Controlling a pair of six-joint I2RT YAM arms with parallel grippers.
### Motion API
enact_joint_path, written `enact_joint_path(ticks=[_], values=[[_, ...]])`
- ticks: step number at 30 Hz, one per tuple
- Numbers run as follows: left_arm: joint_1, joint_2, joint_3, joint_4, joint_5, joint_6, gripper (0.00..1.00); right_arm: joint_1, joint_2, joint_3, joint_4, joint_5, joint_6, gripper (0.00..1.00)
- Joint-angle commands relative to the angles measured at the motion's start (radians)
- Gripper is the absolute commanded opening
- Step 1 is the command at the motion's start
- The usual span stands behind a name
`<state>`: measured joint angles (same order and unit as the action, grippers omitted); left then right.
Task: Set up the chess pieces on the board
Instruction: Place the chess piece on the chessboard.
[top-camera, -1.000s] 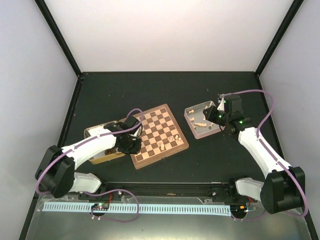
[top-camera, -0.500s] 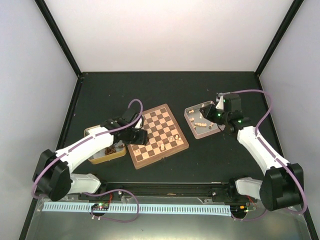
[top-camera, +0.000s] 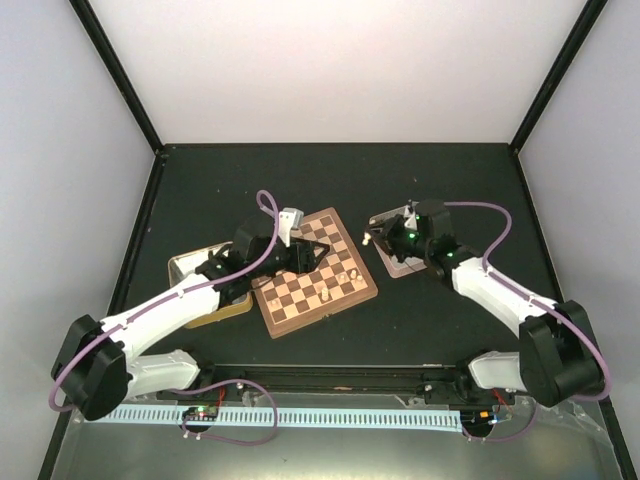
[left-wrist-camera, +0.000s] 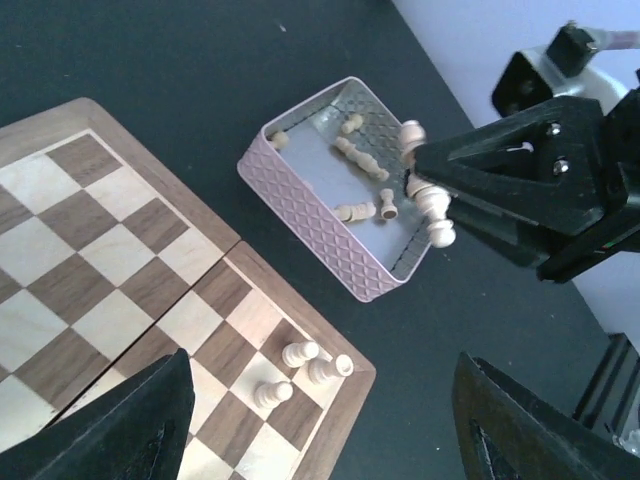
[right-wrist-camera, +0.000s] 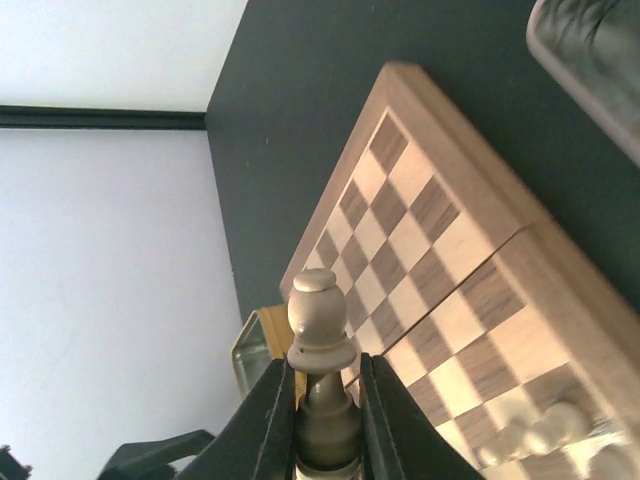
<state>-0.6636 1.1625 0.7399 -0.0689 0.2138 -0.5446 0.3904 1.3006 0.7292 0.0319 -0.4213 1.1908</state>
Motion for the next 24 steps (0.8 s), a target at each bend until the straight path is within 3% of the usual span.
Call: enact_joint_path(ticks=[1, 7, 14, 24], values=[[-0.010, -0.019, -0.057, 0.229, 0.079, 0.010, 0.73, 0.090, 0.006, -0.002, 0.097, 0.067, 0.247, 0.11], [-0.010, -0.037, -0.139, 0.317, 0.132, 0.032, 0.75, 0.169, 0.029, 0.018, 0.100, 0.118, 0.354, 0.11], [-0.011, -0.010, -0.148, 0.388, 0.167, 0.018, 0.76, 0.228, 0.068, 0.055, 0.108, 0.071, 0.412, 0.12], [-0.010, 0.025, -0.131, 0.339, 0.138, 0.005, 0.65, 0.267, 0.091, 0.092, 0.116, 0.055, 0.436, 0.12]])
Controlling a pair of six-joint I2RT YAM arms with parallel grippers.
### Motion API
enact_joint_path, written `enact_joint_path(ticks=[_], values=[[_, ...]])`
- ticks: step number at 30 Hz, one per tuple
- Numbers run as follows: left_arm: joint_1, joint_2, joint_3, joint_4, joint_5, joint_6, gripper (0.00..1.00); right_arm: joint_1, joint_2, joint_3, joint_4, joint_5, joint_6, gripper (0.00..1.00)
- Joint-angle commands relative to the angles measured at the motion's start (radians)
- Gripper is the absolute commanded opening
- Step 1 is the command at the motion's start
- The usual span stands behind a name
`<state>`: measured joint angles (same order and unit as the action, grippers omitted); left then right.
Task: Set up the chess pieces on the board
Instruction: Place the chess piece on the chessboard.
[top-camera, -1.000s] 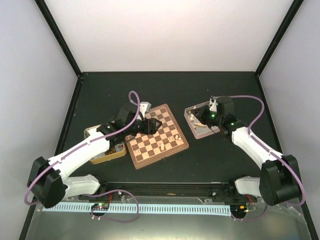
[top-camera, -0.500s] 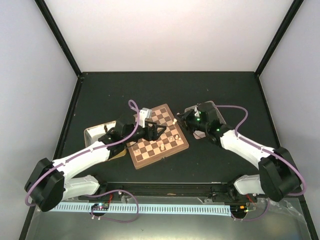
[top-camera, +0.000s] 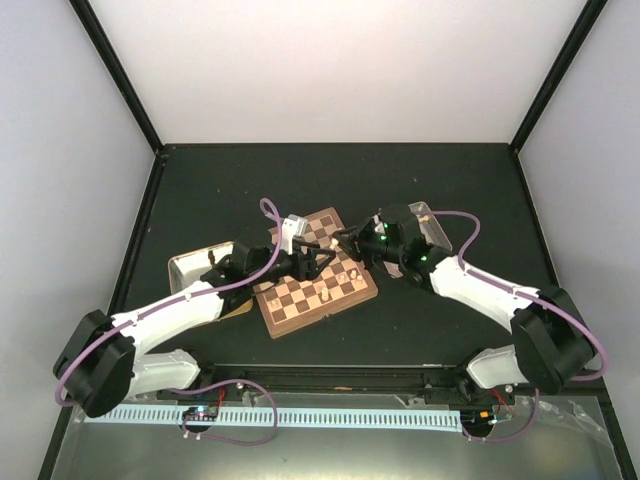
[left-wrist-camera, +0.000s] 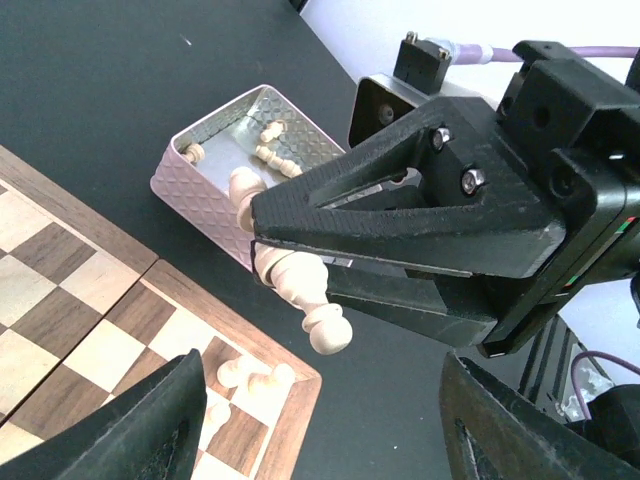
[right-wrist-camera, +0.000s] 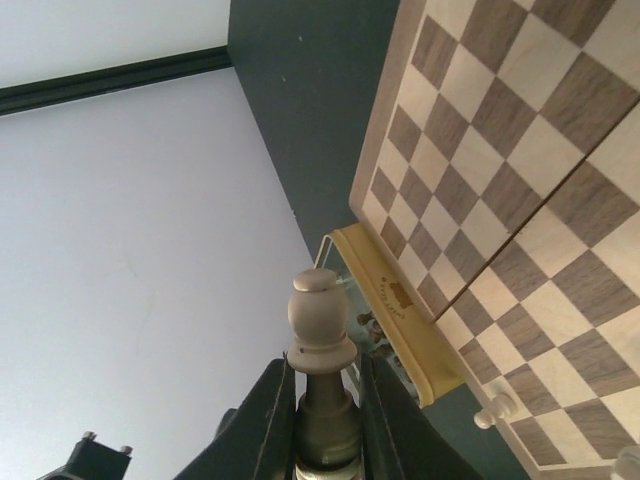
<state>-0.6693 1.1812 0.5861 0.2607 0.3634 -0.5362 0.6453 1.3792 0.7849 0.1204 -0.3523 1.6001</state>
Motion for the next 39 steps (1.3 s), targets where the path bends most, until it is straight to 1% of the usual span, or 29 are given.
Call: enact_joint_path(ticks=[1, 6, 10, 15, 20, 25, 28, 31, 35, 39], values=[[-0.005, 0.010, 0.024, 0.008, -0.010, -0.004, 0.63, 0.016, 0.014, 0.040, 0.027, -0.014, 0.029, 0.12], [-0.006, 0.021, 0.027, 0.014, -0.019, -0.015, 0.54, 0.031, 0.026, 0.055, 0.022, -0.014, 0.031, 0.13], [-0.005, 0.024, 0.039, -0.009, -0.054, -0.017, 0.46, 0.040, 0.033, 0.059, 0.020, -0.015, 0.027, 0.13], [-0.005, 0.020, 0.047, -0.030, -0.091, -0.015, 0.38, 0.045, 0.041, 0.065, 0.015, -0.023, 0.013, 0.13], [-0.005, 0.024, 0.053, -0.029, -0.100, -0.018, 0.31, 0.048, 0.049, 0.073, 0.006, -0.029, -0.001, 0.14], [-0.005, 0.027, 0.057, -0.023, -0.098, -0.019, 0.27, 0.054, 0.060, 0.080, 0.004, -0.039, -0.013, 0.14], [-0.005, 0.025, 0.060, -0.029, -0.106, -0.013, 0.22, 0.056, 0.066, 0.083, 0.002, -0.043, -0.021, 0.14], [-0.005, 0.021, 0.062, -0.045, -0.116, -0.009, 0.14, 0.057, 0.066, 0.088, -0.002, -0.038, -0.034, 0.14], [-0.005, 0.011, 0.065, -0.084, -0.131, 0.007, 0.02, 0.056, 0.062, 0.103, -0.027, -0.003, -0.092, 0.14], [-0.006, -0.008, 0.067, -0.158, -0.136, 0.036, 0.02, 0.057, 0.052, 0.149, -0.084, 0.076, -0.225, 0.14]])
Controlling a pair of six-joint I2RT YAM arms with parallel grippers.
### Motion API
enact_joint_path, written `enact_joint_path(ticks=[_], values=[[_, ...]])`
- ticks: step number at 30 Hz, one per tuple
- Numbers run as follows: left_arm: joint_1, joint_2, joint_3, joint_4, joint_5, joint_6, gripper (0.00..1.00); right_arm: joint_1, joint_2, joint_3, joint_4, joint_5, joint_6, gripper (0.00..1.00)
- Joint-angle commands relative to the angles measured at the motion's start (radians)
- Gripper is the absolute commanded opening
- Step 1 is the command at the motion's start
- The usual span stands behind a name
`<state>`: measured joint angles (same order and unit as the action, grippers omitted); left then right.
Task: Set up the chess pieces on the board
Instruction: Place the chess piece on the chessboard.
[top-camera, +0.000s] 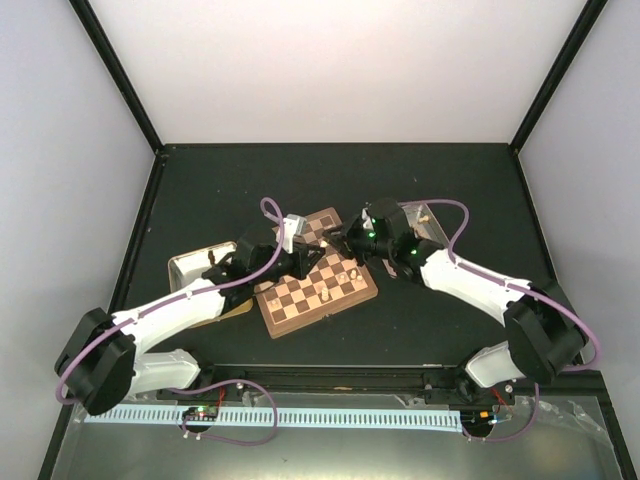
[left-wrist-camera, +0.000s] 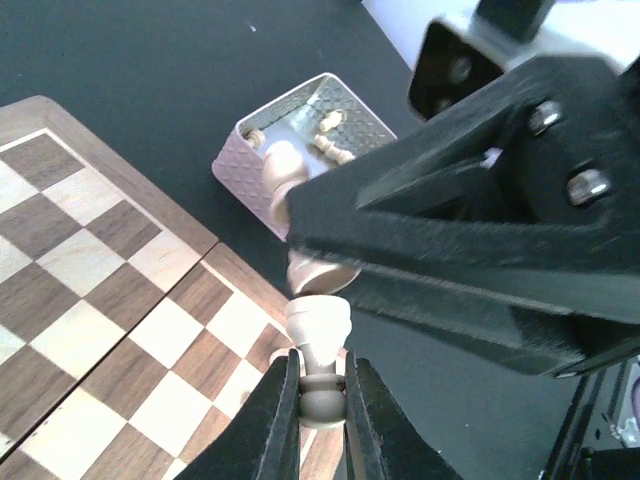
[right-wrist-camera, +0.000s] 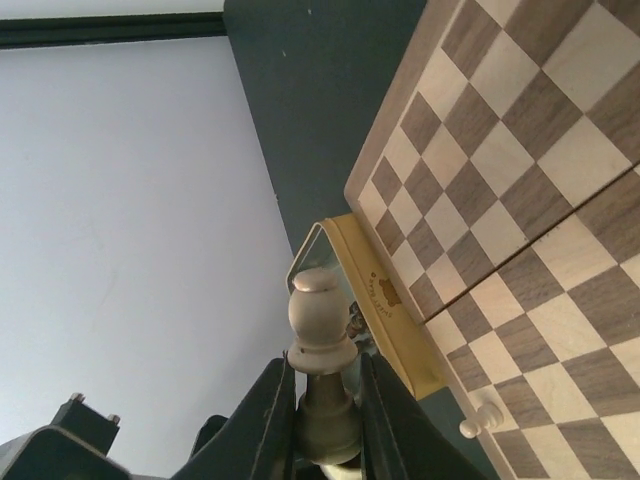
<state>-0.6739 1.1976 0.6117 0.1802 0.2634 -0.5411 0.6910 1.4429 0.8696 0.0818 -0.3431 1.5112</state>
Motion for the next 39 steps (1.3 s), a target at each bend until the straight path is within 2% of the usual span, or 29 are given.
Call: enact_joint_path(ticks=[1, 6, 11, 15, 19, 28, 39], values=[[-0.001, -0.032, 0.042, -0.101, -0.034, 0.048, 0.02, 0.011, -0.014, 0.079, -0.066, 0.090, -0.176, 0.14], [0.000, -0.067, 0.080, -0.276, -0.010, 0.102, 0.02, 0.011, -0.047, 0.129, -0.147, 0.201, -0.390, 0.14], [-0.001, -0.032, 0.216, -0.676, 0.020, 0.160, 0.02, 0.011, -0.117, 0.129, -0.230, 0.361, -0.540, 0.14], [0.000, 0.049, 0.313, -0.971, -0.046, 0.177, 0.01, 0.011, -0.180, 0.093, -0.270, 0.482, -0.597, 0.14], [-0.001, 0.153, 0.407, -1.164, -0.093, 0.173, 0.02, 0.009, -0.227, 0.058, -0.283, 0.552, -0.626, 0.14], [-0.001, 0.285, 0.516, -1.341, -0.153, 0.182, 0.05, 0.010, -0.265, 0.002, -0.273, 0.563, -0.639, 0.14], [-0.001, 0.433, 0.587, -1.344, -0.136, 0.226, 0.04, 0.010, -0.288, -0.026, -0.263, 0.580, -0.650, 0.14]])
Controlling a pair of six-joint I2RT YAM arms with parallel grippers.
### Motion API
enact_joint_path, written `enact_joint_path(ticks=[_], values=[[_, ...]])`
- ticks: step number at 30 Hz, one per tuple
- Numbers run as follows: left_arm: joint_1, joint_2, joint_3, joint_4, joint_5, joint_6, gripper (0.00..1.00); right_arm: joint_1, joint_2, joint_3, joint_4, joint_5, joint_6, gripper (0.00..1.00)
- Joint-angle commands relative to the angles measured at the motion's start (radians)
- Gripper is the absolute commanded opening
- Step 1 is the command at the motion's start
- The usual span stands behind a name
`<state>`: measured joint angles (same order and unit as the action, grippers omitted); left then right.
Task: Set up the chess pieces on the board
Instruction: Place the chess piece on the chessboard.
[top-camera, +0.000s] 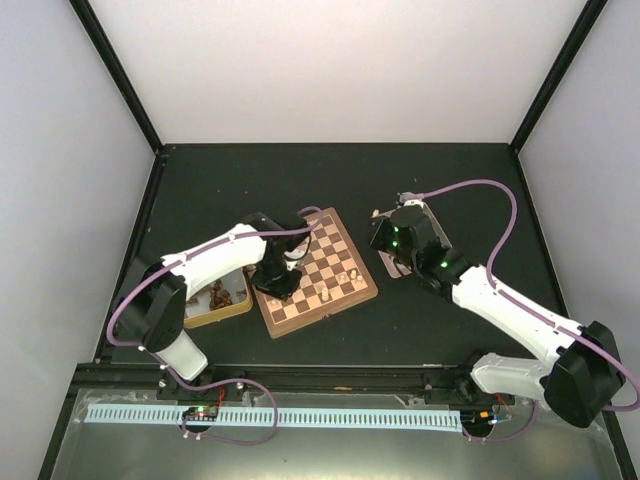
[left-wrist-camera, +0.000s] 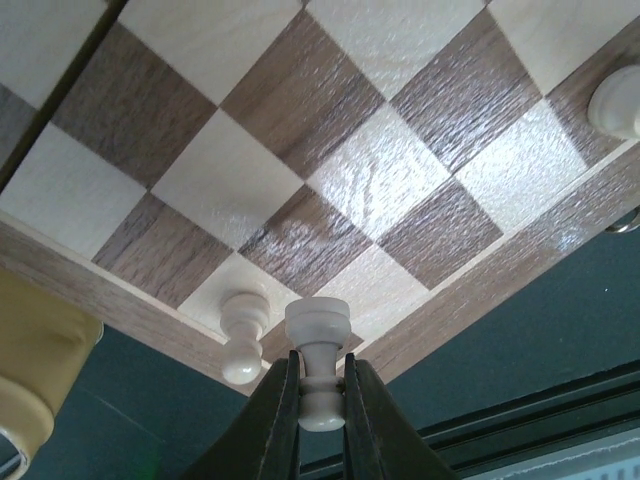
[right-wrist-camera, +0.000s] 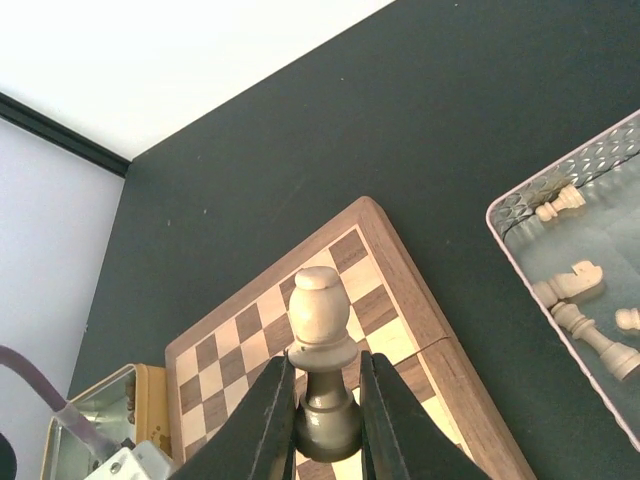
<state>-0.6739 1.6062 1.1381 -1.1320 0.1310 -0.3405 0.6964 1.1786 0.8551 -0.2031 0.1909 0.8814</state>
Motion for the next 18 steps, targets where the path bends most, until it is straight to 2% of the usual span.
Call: enact_joint_path(ticks=[1, 10, 18], values=[[-0.002, 0.030, 0.065, -0.030, 0.000, 0.028, 0.05, 0.004, -0.024, -0.014, 0.023, 0.047, -0.019, 0.14], [-0.001, 0.094, 0.073, -0.026, -0.001, 0.043, 0.06, 0.004, -0.029, -0.019, 0.043, 0.039, -0.008, 0.15], [-0.002, 0.129, 0.075, -0.021, -0.008, 0.041, 0.11, 0.004, -0.020, -0.014, 0.045, 0.034, -0.015, 0.15]])
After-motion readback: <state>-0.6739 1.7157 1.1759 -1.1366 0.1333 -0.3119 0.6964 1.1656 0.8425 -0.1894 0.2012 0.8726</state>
